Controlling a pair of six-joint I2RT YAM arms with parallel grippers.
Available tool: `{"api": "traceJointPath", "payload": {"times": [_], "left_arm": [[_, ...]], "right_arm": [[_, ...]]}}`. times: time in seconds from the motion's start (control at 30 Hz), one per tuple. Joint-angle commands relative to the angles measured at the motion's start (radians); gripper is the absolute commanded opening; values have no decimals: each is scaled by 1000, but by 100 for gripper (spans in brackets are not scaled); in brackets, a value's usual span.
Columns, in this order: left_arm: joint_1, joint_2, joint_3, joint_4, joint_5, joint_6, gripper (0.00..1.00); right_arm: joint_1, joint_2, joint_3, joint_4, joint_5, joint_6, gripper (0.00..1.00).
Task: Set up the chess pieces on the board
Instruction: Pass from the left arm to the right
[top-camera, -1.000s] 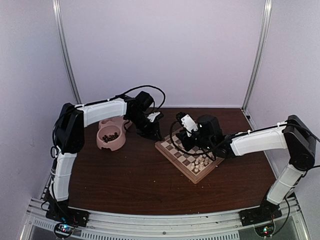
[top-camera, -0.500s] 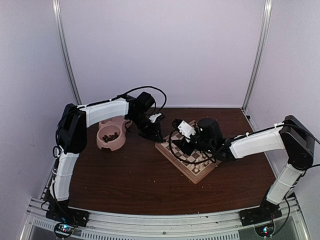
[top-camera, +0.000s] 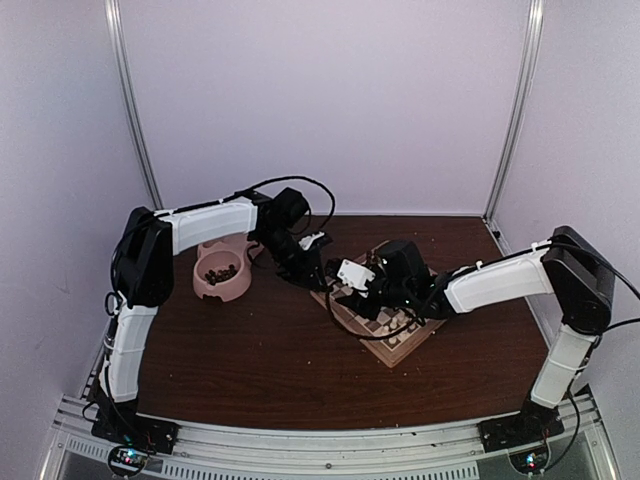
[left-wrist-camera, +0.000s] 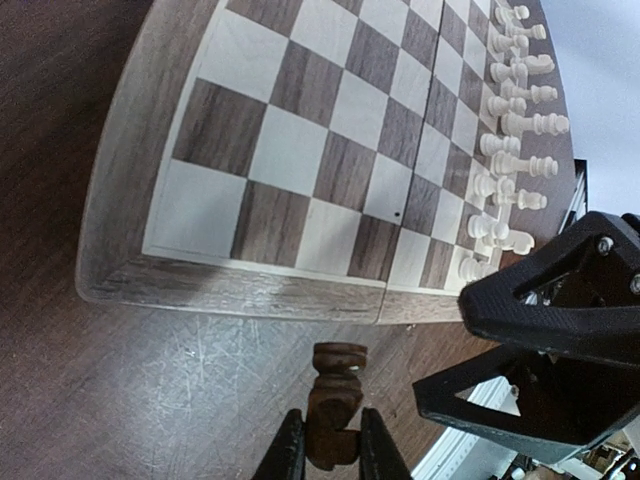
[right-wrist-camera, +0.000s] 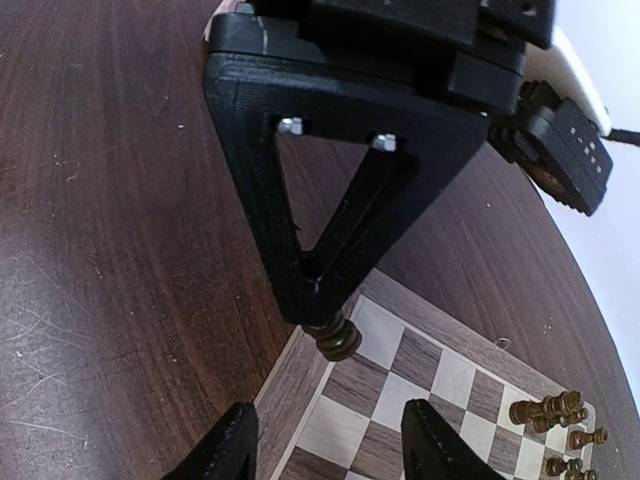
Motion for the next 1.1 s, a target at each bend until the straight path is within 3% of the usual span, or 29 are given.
{"api": "traceJointPath", "payload": {"times": [0.0, 0.37, 0.87, 1.07], "left_arm": [[-14, -67, -14, -7, 55, 25, 9], [-30, -70, -19, -20, 94, 27, 9], [-36, -66, -25, -39, 113, 41, 10], [-36, -74, -27, -32, 85, 44, 22]], "right_arm": [[23, 27, 51, -53, 9, -50, 50], [49, 70, 92, -82, 41, -67, 43], [58, 78, 101, -87, 35, -62, 24], [58, 76, 92, -70, 24, -42, 11]]}}
